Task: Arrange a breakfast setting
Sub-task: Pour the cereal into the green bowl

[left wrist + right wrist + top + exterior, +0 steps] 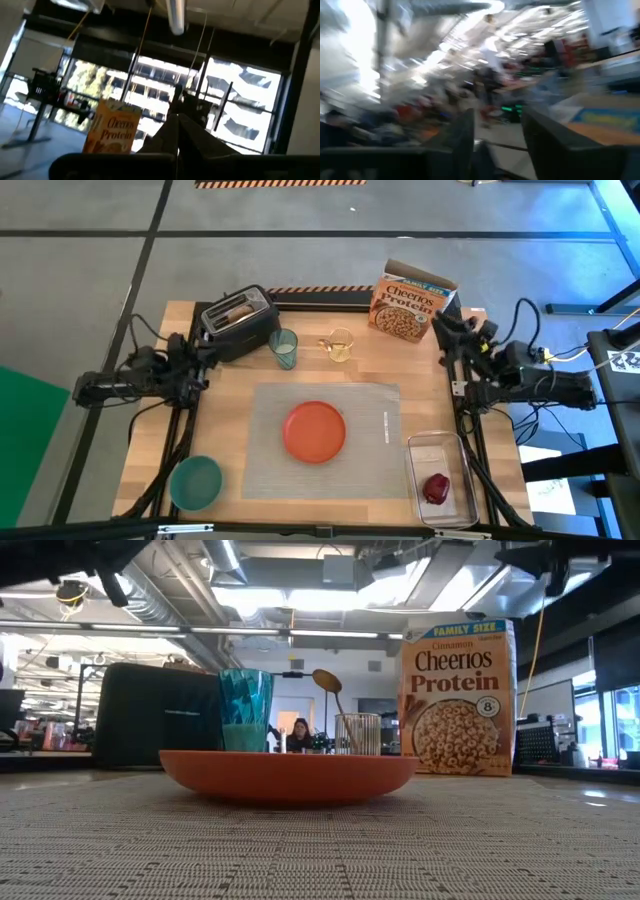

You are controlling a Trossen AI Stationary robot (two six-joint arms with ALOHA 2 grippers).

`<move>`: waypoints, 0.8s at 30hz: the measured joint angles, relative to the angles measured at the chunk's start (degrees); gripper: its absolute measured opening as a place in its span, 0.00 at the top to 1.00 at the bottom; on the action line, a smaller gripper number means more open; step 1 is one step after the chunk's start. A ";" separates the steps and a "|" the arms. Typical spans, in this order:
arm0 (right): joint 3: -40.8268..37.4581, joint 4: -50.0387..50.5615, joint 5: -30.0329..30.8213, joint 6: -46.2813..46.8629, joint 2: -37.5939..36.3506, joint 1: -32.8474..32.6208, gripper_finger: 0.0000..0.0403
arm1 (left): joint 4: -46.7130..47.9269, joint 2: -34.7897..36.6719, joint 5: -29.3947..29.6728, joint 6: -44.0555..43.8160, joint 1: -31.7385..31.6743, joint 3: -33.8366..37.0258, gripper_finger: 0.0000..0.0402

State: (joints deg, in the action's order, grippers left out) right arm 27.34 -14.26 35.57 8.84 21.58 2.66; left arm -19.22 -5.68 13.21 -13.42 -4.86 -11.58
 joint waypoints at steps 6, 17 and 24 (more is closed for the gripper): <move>17.95 26.50 16.37 -9.58 9.98 -0.02 0.39 | 7.13 -14.50 5.89 3.96 0.00 -10.40 0.88; 26.32 65.65 27.66 14.91 11.68 4.29 0.24 | 6.75 -31.71 18.64 6.21 -5.47 -20.68 0.48; 17.80 58.14 11.14 18.31 10.20 13.72 0.24 | 4.45 -35.65 8.85 1.82 -11.56 -21.39 0.44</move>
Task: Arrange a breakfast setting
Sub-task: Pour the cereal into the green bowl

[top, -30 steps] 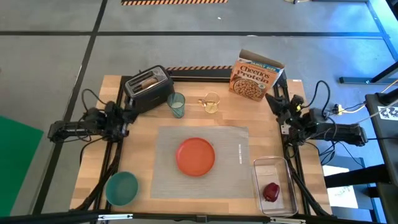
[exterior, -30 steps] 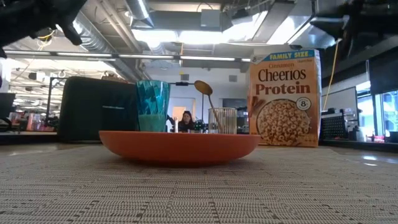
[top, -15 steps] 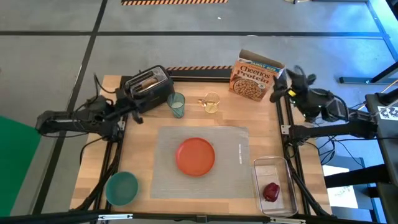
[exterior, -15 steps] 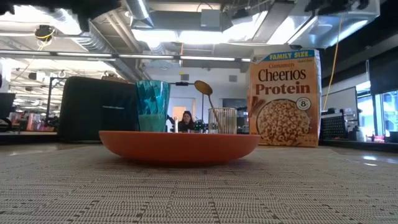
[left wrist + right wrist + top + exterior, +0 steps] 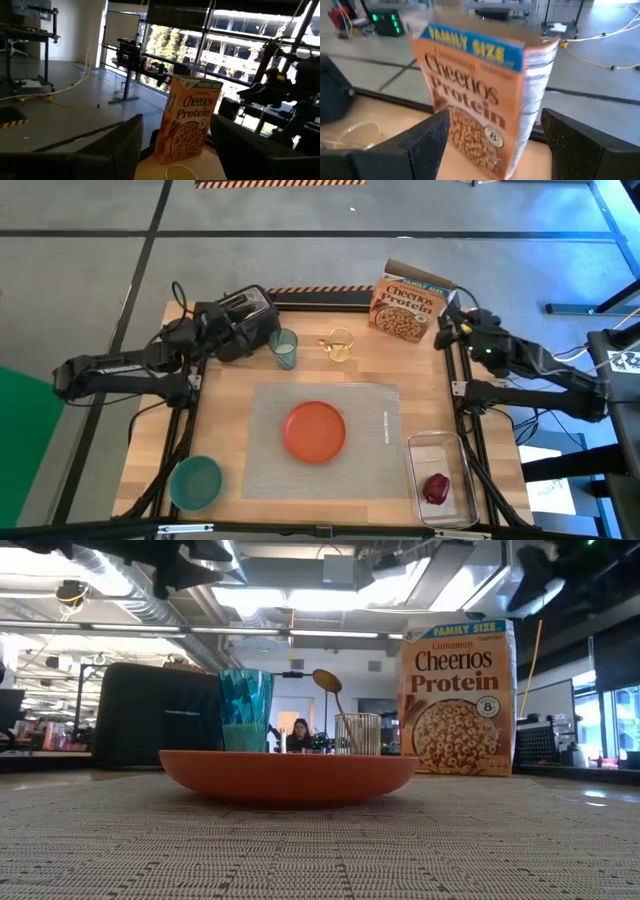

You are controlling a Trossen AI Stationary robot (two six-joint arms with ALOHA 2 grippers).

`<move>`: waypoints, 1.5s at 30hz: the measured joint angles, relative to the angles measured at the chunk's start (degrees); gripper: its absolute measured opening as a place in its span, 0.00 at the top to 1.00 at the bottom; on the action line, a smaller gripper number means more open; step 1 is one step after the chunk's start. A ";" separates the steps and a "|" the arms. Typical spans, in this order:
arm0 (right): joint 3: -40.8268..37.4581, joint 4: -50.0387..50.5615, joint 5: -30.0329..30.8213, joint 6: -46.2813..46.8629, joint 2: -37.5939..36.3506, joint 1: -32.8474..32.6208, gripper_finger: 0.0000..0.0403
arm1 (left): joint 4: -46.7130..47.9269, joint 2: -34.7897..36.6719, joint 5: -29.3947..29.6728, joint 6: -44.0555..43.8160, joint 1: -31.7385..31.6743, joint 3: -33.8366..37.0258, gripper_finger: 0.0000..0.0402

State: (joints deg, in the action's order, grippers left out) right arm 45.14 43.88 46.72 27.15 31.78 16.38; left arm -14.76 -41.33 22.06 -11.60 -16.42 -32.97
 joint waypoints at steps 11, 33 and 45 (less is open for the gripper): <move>-5.37 -11.80 -15.51 -12.69 5.66 26.18 0.24 | -0.42 -1.06 -3.79 -1.61 -1.88 0.02 0.45; -6.25 -15.19 -35.27 -16.45 6.61 40.26 0.24 | -0.23 -1.04 -5.48 2.78 -1.77 0.02 0.45; 5.54 -5.69 -41.07 -14.31 5.93 40.22 0.27 | -0.24 -1.04 -10.06 2.70 -1.62 0.02 0.45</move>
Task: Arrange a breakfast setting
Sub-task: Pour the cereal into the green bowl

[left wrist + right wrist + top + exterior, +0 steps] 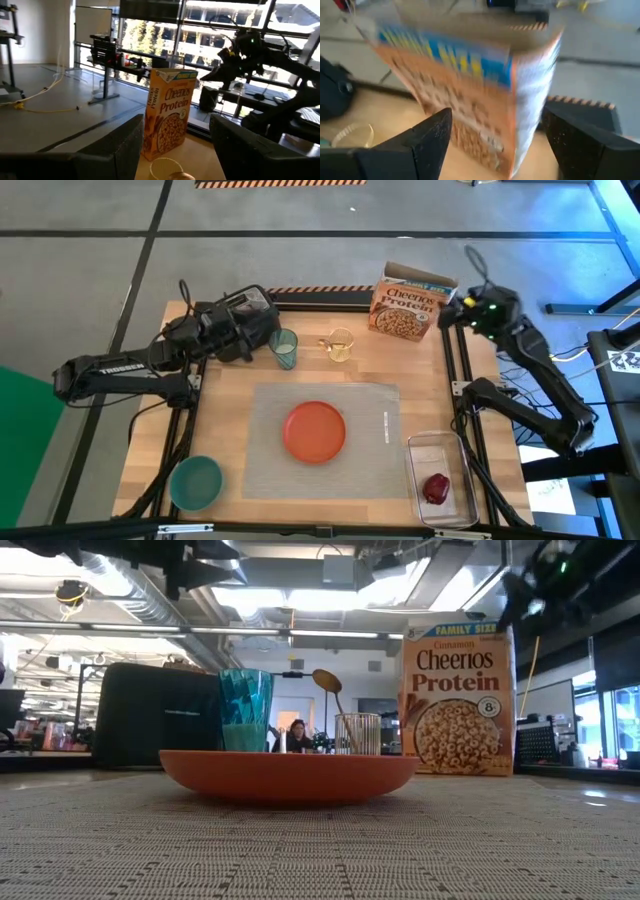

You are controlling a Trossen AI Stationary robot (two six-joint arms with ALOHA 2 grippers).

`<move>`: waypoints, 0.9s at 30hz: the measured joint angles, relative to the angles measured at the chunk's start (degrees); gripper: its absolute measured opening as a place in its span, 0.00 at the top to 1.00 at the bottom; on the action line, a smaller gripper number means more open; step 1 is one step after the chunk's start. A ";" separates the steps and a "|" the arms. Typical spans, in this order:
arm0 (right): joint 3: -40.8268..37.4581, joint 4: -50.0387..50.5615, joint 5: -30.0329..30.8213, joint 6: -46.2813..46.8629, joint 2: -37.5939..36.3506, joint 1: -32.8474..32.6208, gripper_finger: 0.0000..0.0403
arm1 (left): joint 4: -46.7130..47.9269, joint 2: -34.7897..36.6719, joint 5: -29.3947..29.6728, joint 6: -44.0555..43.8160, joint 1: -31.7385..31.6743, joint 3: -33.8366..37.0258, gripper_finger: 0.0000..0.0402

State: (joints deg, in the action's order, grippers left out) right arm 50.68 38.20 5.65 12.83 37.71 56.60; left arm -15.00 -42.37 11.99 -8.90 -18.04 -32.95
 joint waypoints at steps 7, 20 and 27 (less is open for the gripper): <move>16.20 0.17 -7.39 -10.78 3.84 0.00 0.35 | 0.00 -0.02 -0.62 0.08 1.61 0.00 0.45; 27.52 9.51 -17.75 -23.65 28.47 -0.87 0.50 | 0.21 -1.50 -0.98 -1.05 1.80 0.11 0.45; 29.23 11.16 -12.95 -28.64 32.33 -2.64 0.52 | 3.61 -1.51 0.24 -1.09 4.34 0.09 0.45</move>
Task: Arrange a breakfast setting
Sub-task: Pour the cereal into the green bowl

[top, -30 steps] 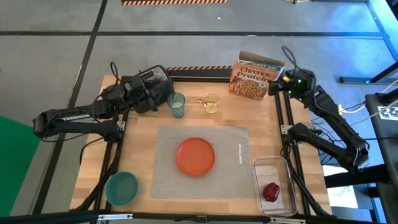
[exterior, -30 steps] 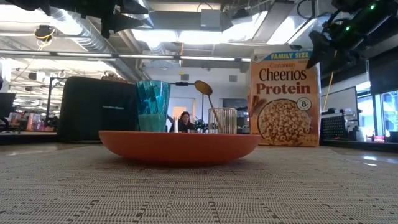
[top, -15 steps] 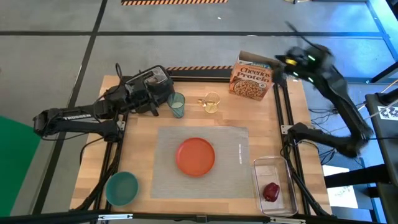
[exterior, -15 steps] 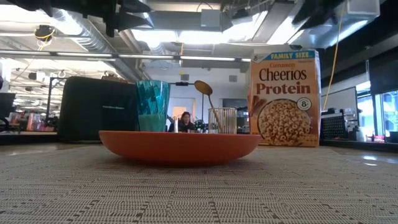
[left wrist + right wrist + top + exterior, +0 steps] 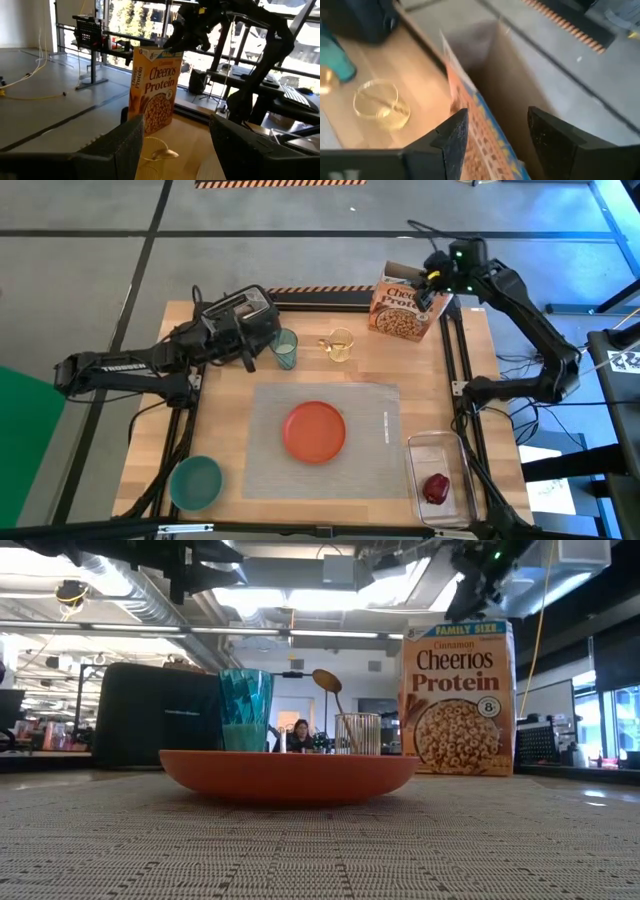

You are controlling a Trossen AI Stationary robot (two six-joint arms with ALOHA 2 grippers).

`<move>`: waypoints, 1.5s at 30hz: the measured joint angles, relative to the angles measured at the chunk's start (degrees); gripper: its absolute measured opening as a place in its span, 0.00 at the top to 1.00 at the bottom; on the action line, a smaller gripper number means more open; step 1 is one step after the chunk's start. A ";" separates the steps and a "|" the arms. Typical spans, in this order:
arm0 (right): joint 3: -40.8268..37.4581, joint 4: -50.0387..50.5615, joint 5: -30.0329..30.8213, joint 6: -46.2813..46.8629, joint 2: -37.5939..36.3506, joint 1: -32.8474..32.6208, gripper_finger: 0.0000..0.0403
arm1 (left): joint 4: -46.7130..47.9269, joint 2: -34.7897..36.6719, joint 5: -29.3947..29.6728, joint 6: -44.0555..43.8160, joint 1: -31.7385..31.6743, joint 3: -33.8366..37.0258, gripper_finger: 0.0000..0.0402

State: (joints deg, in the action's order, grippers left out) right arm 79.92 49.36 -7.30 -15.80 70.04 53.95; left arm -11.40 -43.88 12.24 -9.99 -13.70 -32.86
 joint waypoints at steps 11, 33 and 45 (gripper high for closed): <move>0.02 4.91 2.09 0.33 5.04 0.04 0.82 | 2.32 0.00 3.48 0.08 -0.04 0.00 0.45; 16.15 4.60 -20.40 8.20 -6.02 -0.02 1.00 | 5.22 -2.72 -1.19 7.39 -0.75 -11.66 0.31; 15.11 27.75 -2.15 7.27 -4.99 -13.94 1.00 | 11.10 -10.80 -5.45 7.49 0.22 -18.60 0.19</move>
State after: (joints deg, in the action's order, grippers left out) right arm 95.03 77.10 -9.45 -8.54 65.06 40.01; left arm -0.30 -54.67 6.79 -2.50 -13.48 -51.46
